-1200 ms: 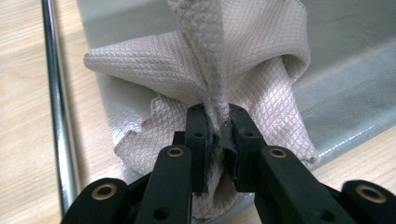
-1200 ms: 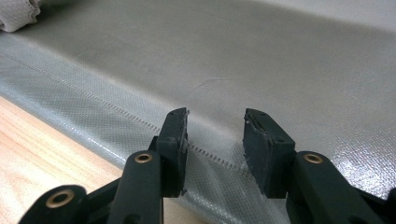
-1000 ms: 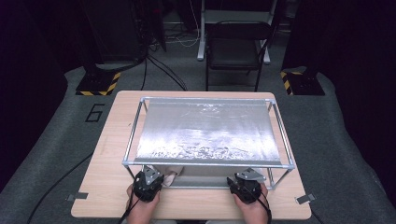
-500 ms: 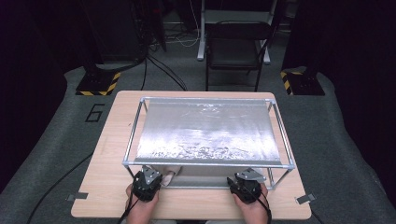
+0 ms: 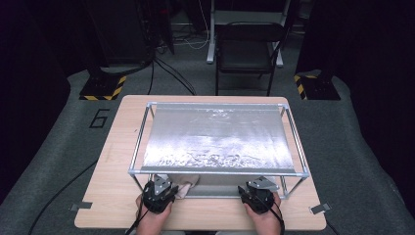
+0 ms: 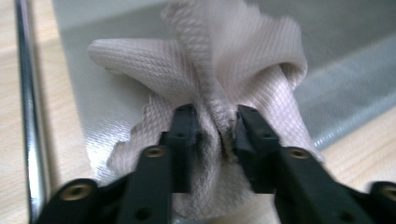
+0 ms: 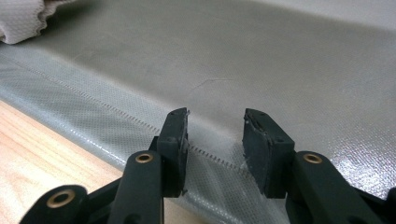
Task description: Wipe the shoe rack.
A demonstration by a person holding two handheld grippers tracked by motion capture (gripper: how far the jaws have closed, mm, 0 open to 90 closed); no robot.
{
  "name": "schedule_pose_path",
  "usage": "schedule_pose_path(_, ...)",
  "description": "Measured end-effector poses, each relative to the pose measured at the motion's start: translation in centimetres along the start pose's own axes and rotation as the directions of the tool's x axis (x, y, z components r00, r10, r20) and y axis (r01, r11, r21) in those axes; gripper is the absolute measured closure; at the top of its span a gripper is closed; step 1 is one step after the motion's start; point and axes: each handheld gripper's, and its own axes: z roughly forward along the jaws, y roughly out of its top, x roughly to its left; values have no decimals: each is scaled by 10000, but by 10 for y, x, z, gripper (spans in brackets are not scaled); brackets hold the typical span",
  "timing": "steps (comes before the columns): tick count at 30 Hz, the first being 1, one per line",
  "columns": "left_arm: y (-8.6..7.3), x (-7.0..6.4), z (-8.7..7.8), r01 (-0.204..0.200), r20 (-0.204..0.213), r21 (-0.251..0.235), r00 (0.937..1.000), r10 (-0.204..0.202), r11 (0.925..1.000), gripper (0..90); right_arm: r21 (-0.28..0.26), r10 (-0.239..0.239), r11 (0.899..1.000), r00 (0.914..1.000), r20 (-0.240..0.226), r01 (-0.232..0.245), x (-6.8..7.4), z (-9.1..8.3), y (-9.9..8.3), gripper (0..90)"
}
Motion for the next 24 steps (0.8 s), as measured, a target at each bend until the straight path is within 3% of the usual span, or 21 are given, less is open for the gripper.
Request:
schedule_pose_path(1,0,0,2,76,-105,-170,9999,-78,9998,620,6,-8,10000,10000,3,8,0,0,0,605)
schedule_pose_path(3,3,2,2,162,48,50,9999,-162,9999,532,9,5,10000,10000,-2,-5,0,0,0,605)
schedule_pose_path(6,5,2,7,325,-73,-18,9994,-325,9995,428,10,-3,10000,10000,4,3,0,0,0,605)
schedule_pose_path(11,9,1,16,426,-44,91,9991,-426,9991,372,8,3,10000,10000,3,-3,0,0,0,605)
schedule_pose_path(14,11,-2,21,153,15,295,9999,-154,9994,378,4,3,10000,10000,8,-3,0,0,0,605)
schedule_pose_path(19,10,-7,26,150,258,412,9995,-160,9990,415,7,-10,10000,10000,7,10,0,0,0,605)
schedule_pose_path(22,8,-7,24,17,223,307,9997,-24,9995,502,5,-7,10000,10000,4,7,0,0,0,605)
schedule_pose_path(23,7,-5,24,-214,170,188,9996,211,9996,536,9,-8,10000,10000,9,8,0,0,0,605)
schedule_pose_path(24,6,-6,23,23,110,105,9999,-24,9999,562,6,-9,10000,10000,3,9,0,0,0,605)
